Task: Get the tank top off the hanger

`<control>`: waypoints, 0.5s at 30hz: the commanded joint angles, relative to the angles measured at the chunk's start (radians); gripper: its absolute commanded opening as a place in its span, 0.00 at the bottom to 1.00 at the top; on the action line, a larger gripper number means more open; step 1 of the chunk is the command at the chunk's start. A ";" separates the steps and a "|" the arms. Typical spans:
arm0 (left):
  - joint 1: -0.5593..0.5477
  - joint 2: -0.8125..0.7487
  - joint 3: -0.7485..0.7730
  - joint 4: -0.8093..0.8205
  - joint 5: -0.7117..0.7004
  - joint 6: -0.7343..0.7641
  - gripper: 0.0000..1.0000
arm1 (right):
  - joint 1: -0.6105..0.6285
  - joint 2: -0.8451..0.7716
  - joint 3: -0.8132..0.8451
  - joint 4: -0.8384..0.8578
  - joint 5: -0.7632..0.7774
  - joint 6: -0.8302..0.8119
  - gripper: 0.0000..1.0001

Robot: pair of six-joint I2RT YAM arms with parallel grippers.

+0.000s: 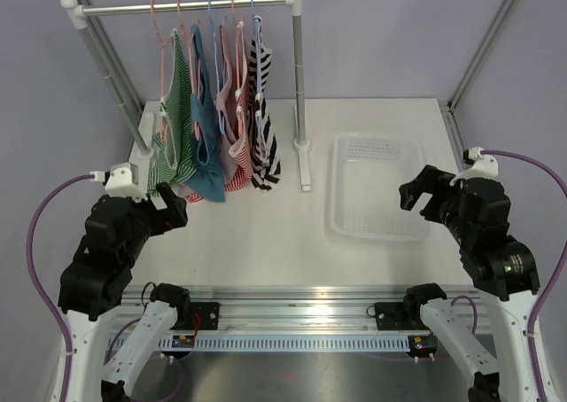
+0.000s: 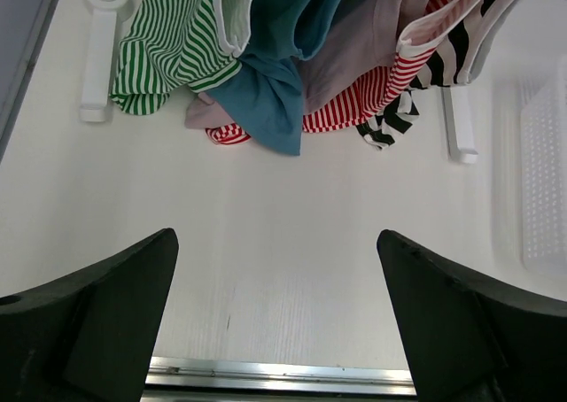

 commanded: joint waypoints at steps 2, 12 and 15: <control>-0.004 0.014 0.038 0.060 0.112 0.000 0.99 | 0.005 -0.011 0.013 0.017 0.024 0.004 0.99; -0.004 0.144 0.191 0.227 0.538 -0.060 0.99 | 0.005 -0.037 0.022 0.052 -0.119 0.027 1.00; -0.006 0.206 0.282 0.261 0.595 -0.085 0.99 | 0.005 -0.044 0.021 0.049 -0.121 0.029 1.00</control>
